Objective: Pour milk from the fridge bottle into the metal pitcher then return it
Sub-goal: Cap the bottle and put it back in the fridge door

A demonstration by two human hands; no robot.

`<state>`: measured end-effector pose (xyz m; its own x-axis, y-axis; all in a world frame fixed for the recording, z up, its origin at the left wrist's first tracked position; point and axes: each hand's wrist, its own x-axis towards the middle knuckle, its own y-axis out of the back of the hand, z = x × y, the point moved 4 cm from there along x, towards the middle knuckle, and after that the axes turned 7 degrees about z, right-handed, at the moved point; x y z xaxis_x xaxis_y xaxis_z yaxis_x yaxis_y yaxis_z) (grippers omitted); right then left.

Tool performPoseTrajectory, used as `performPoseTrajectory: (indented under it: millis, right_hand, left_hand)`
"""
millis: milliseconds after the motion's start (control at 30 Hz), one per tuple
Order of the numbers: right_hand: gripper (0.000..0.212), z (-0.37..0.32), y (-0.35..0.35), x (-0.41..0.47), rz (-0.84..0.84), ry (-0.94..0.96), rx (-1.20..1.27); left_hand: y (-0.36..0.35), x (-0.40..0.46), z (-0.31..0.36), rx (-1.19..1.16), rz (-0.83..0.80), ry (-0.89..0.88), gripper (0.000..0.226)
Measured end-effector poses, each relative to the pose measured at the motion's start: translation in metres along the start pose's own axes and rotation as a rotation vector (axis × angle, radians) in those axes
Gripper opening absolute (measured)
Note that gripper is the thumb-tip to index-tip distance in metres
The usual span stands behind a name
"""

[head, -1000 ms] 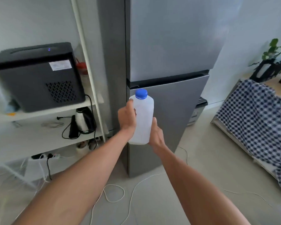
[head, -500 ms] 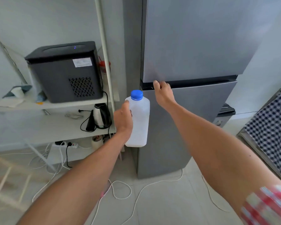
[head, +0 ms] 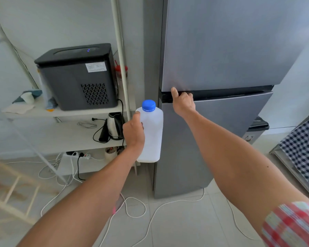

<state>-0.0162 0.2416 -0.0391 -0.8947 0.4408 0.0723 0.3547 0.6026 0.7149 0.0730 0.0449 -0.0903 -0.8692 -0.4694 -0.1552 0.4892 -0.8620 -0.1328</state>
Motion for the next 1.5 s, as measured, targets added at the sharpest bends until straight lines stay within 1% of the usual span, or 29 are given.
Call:
performPoseTrajectory:
  millis: [33, 133, 267, 333, 433, 533, 600, 667, 733, 767, 900, 967, 1000, 1100, 1133, 1200, 1333, 1500]
  right_hand:
    - [0.075, 0.002, 0.002, -0.003, 0.027, -0.028, -0.002]
    - [0.075, 0.01, 0.008, -0.015, 0.07, -0.019, -0.045]
    - [0.064, 0.017, 0.022, -0.029, 0.122, -0.039, -0.049]
    - [0.058, 0.02, 0.032, -0.038, 0.151, -0.082, -0.056]
    - [0.054, 0.032, 0.051, -0.052, 0.187, -0.175, -0.071]
    - [0.041, 0.044, 0.074, -0.067, 0.224, -0.239, -0.09]
    - [0.038, 0.055, 0.087, -0.08, 0.223, -0.261, -0.127]
    - [0.038, 0.065, 0.098, -0.093, 0.212, -0.267, -0.166]
    - [0.045, 0.073, 0.112, -0.108, 0.225, -0.274, -0.19]
    - [0.045, 0.077, 0.12, -0.114, 0.239, -0.278, -0.209]
    - [0.019, 0.095, 0.152, -0.145, 0.304, -0.279, -0.376]
    - [0.021, 0.107, 0.166, -0.16, 0.349, -0.302, -0.437]
    - [0.025, 0.114, 0.171, -0.167, 0.364, -0.319, -0.452]
    - [0.049, 0.135, 0.188, -0.186, 0.389, -0.412, -0.454]
    - [0.052, 0.141, 0.194, -0.192, 0.402, -0.432, -0.455]
    - [0.049, 0.15, 0.202, -0.199, 0.429, -0.417, -0.489]
    - [0.038, 0.164, 0.209, -0.202, 0.507, -0.334, -0.587]
    - [0.039, 0.177, 0.211, -0.198, 0.631, -0.283, -0.644]
  left_hand:
    - [0.001, 0.0, 0.0, 0.006, 0.009, -0.005, 0.045]
    - [0.003, -0.003, -0.002, 0.015, 0.047, 0.01, 0.043]
    - [0.006, -0.008, -0.008, 0.018, 0.067, 0.028, 0.044]
    - [0.006, -0.011, -0.01, 0.015, 0.062, 0.033, 0.044]
    - [0.004, -0.013, -0.012, 0.031, 0.033, 0.027, 0.047]
    - [0.001, -0.016, -0.014, 0.058, -0.002, 0.024, 0.042]
    - [-0.002, -0.018, -0.017, 0.073, -0.035, 0.019, 0.042]
    - [-0.005, -0.021, -0.021, 0.077, -0.079, 0.017, 0.039]
    - [-0.011, -0.024, -0.026, 0.07, -0.123, 0.032, 0.037]
    - [-0.014, -0.027, -0.029, 0.068, -0.143, 0.039, 0.038]
    - [-0.028, -0.037, -0.046, 0.084, -0.246, 0.108, 0.041]
    - [-0.038, -0.041, -0.064, 0.092, -0.28, 0.176, 0.041]
    - [-0.042, -0.045, -0.072, 0.084, -0.291, 0.214, 0.041]
    - [-0.052, -0.07, -0.085, -0.02, -0.332, 0.312, 0.031]
    - [-0.056, -0.078, -0.088, -0.047, -0.348, 0.337, 0.033]
    - [-0.068, -0.088, -0.096, -0.099, -0.364, 0.388, 0.035]
    - [-0.089, -0.102, -0.122, -0.118, -0.31, 0.526, 0.041]
    - [-0.114, -0.117, -0.161, -0.099, -0.249, 0.593, 0.044]
